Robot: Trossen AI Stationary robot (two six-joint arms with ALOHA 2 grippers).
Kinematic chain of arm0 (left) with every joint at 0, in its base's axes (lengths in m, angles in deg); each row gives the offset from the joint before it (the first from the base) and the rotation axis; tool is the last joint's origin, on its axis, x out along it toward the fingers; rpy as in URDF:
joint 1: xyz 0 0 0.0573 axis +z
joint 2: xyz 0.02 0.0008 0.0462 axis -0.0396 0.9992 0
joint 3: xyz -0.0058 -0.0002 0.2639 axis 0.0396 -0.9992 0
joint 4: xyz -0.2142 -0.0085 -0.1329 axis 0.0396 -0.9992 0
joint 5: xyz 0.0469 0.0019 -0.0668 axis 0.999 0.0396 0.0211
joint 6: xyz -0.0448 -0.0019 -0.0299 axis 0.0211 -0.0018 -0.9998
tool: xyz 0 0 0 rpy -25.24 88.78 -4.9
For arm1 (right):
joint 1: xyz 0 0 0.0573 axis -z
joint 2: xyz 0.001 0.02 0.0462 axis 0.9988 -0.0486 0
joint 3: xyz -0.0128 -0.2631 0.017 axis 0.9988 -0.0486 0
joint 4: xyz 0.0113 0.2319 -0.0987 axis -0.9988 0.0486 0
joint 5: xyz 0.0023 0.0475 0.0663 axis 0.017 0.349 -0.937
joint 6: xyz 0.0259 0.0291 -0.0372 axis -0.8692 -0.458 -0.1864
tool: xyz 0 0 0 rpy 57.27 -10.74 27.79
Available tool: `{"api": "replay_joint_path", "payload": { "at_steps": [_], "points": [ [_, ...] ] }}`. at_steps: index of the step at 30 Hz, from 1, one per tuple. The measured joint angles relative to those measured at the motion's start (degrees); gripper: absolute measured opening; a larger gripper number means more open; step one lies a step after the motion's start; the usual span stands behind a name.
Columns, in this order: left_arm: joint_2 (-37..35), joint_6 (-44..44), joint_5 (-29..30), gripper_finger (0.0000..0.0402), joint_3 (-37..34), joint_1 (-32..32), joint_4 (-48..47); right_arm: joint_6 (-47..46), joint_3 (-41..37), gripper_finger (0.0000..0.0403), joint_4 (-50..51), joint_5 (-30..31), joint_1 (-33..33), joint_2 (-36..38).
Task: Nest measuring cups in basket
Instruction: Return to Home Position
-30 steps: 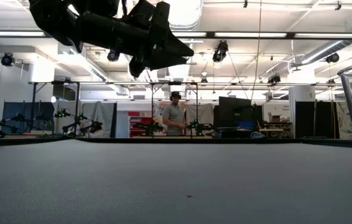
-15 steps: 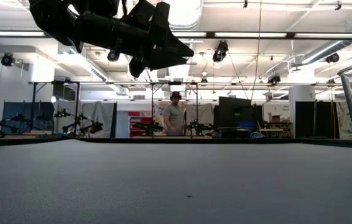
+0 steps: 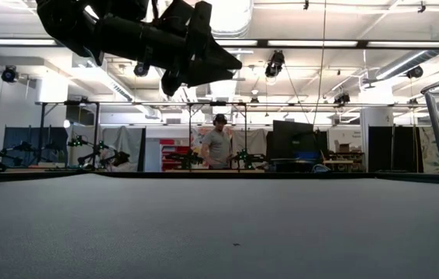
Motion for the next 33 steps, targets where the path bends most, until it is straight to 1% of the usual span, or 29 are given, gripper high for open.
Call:
{"api": "replay_joint_path", "payload": {
  "at_steps": [4,7,9,11,16,20,23,26,29,33],
  "points": [
    [0.0,-0.6,0.0,0.0148,0.0,0.0,0.2,8.9,-0.8,0.0046,-5.3,5.2,0.9,5.2],
    [0.0,-0.6,0.0,0.0148,0.0,0.0,0.2,15.9,-2.5,0.0015,-11.5,5.6,2.6,8.3],
    [0.0,-0.5,0.0,0.0148,0.0,0.0,0.2,19.0,-4.3,0.0010,-16.2,4.2,4.3,9.8],
    [0.0,-0.1,0.0,0.0148,0.0,0.0,0.2,21.1,-6.5,0.0009,-19.9,1.3,6.4,10.2],
    [0.0,0.2,0.0,0.0144,0.0,0.0,0.2,23.8,-13.6,0.0009,-27.4,-4.2,11.8,8.9],
    [-1.0,-0.6,-0.6,0.0116,0.0,0.1,0.2,27.8,-17.1,0.0009,-33.7,-8.0,16.3,8.1],
    [-2.2,-0.9,-2.9,0.0081,0.0,0.3,0.3,32.5,-18.9,0.0008,-38.8,-12.9,20.3,8.4],
    [-3.2,-0.5,-3.0,0.0042,0.0,0.3,0.1,35.6,-19.8,0.0008,-41.7,-16.6,23.8,9.8],
    [-4.1,0.6,-3.1,0.0009,0.0,0.3,0.0,37.8,-20.1,0.0008,-41.1,-17.1,26.0,11.9],
    [-5.6,3.0,-3.1,0.0007,0.0,0.3,-0.3,39.3,-20.5,0.0008,-39.1,-17.0,27.6,16.7]
  ]
}}
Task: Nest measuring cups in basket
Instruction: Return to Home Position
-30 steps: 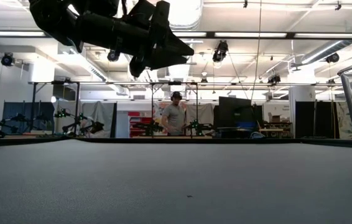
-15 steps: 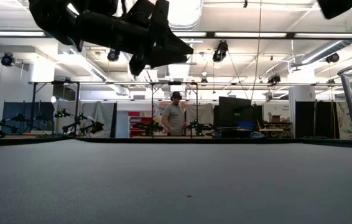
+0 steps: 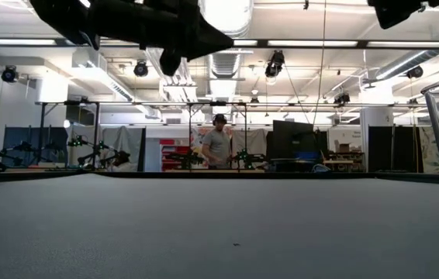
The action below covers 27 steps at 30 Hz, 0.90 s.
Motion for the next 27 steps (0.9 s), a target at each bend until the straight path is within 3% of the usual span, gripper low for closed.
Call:
{"api": "replay_joint_path", "payload": {
  "at_steps": [6,11,15,27],
  "points": [
    [-4.5,3.1,0.0,0.0001,-0.3,0.1,-2.9,0.0,-2.3,0.0008,2.7,1.4,0.1,10.6],
    [-9.4,4.7,0.0,0.0000,-2.6,0.4,-2.9,0.4,-8.2,0.0008,1.3,6.6,0.1,19.9],
    [-13.3,4.8,0.0,0.0000,-5.9,0.7,-2.7,1.2,-12.6,0.0008,-3.1,6.5,0.1,26.4],
    [-20.6,3.6,0.0,0.0000,-20.5,0.7,11.3,6.1,-25.1,0.0008,-10.8,4.3,0.1,37.4]
  ]
}}
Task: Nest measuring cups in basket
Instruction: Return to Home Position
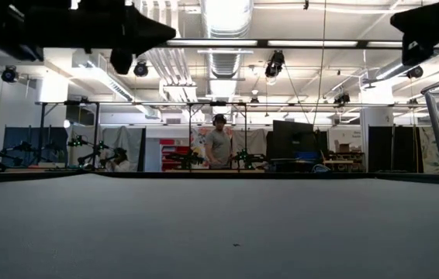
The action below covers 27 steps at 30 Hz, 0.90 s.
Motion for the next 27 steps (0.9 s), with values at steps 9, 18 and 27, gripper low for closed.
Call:
{"api": "replay_joint_path", "payload": {
  "at_steps": [9,18,27],
  "points": [
    [-3.4,-1.5,0.0,0.0000,-10.9,0.0,11.1,0.4,-5.4,0.0008,-3.1,0.0,0.0,-0.1],
    [-3.8,-4.8,-2.6,0.0000,-21.2,0.0,20.6,-0.4,-10.0,0.0009,-7.7,-2.4,0.0,-1.8],
    [-13.1,-0.6,-7.1,0.0000,-21.3,0.1,10.6,-3.5,-10.0,0.0009,-7.5,-3.6,0.0,-2.3]
  ]
}}
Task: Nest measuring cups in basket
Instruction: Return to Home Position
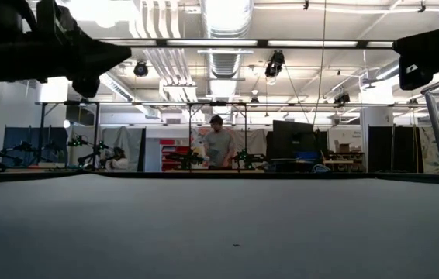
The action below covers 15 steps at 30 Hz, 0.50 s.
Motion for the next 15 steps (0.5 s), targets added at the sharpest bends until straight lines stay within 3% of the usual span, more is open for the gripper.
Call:
{"api": "replay_joint_path", "payload": {
  "at_steps": [4,10,15],
  "points": [
    [-11.3,-0.2,0.7,0.0000,0.0,0.0,-12.6,-0.4,0.0,0.0009,0.1,0.0,0.0,0.0],
    [-32.9,-4.2,2.3,0.0000,0.4,0.0,-40.8,-1.2,0.0,0.0009,0.2,0.0,0.0,-0.1],
    [-49.4,-4.7,4.4,0.0000,0.2,0.0,-56.4,-0.8,0.0,0.0009,0.3,0.1,0.0,-0.1]
  ]
}}
